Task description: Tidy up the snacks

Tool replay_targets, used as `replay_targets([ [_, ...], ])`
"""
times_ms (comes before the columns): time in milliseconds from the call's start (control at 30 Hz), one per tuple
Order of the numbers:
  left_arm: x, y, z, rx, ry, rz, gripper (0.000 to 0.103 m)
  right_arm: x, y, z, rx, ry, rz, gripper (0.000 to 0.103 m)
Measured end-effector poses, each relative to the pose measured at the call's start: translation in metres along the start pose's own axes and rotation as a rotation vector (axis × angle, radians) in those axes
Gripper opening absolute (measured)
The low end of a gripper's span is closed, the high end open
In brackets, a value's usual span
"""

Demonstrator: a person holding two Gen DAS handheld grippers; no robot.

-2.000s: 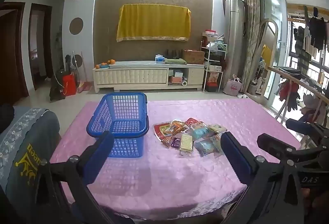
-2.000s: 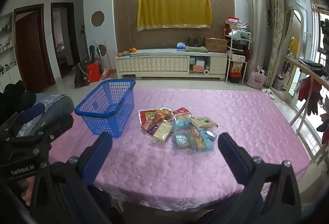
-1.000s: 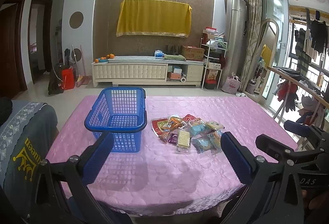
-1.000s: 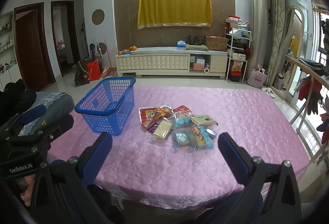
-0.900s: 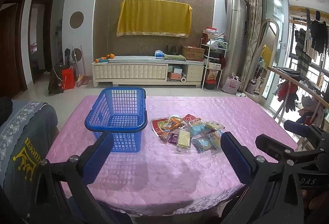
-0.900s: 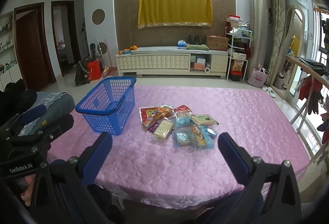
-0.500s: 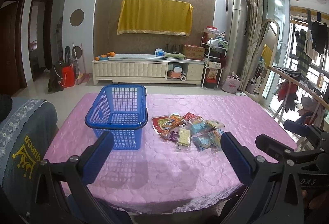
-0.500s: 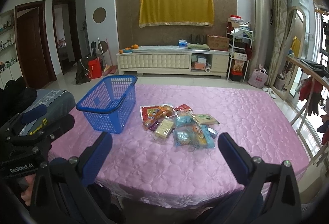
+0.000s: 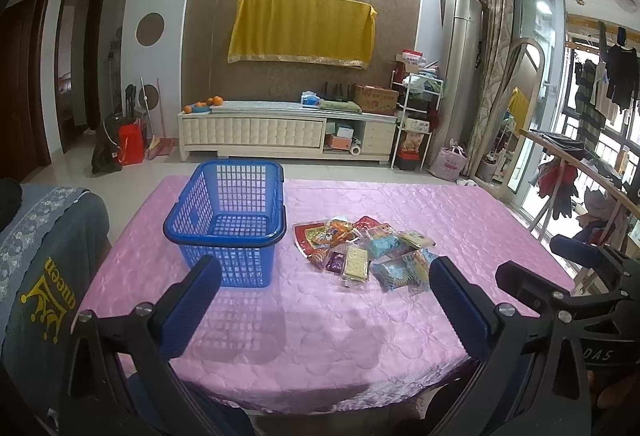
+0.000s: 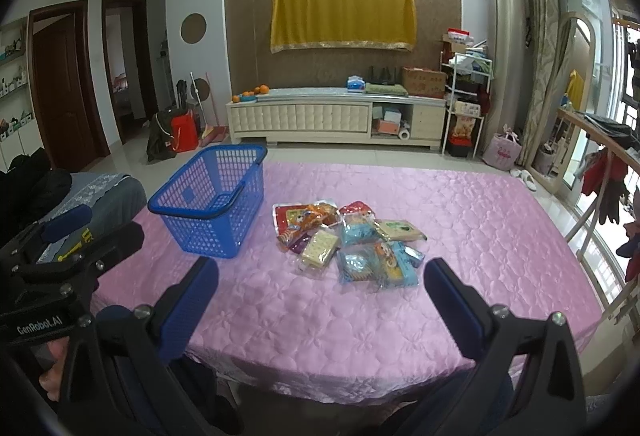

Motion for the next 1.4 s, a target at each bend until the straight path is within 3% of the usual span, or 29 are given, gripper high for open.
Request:
replay_targets([
  [933,-0.006,0.002,-0.006,-0.01,-0.011,0.015,0.103,-0.002,0.004,-0.004,-0.014,0.006,0.028,0.103],
  [1400,-0.069,0.038,-0.038,-0.033,-0.065,0.094,0.103,-0.04,0.036,-0.058,-0.07,-0.017,0.09,0.103],
])
Point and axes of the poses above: each gripper's, at about its wrist camera, not at the fingertips, and x roughly against the way its jaws point, z to its left, y to its top, the point moved 7 cm from there along -x, roughly the way its jaws point, and after that the axes turned 14 degrees about -x, right-handed, at the moved point
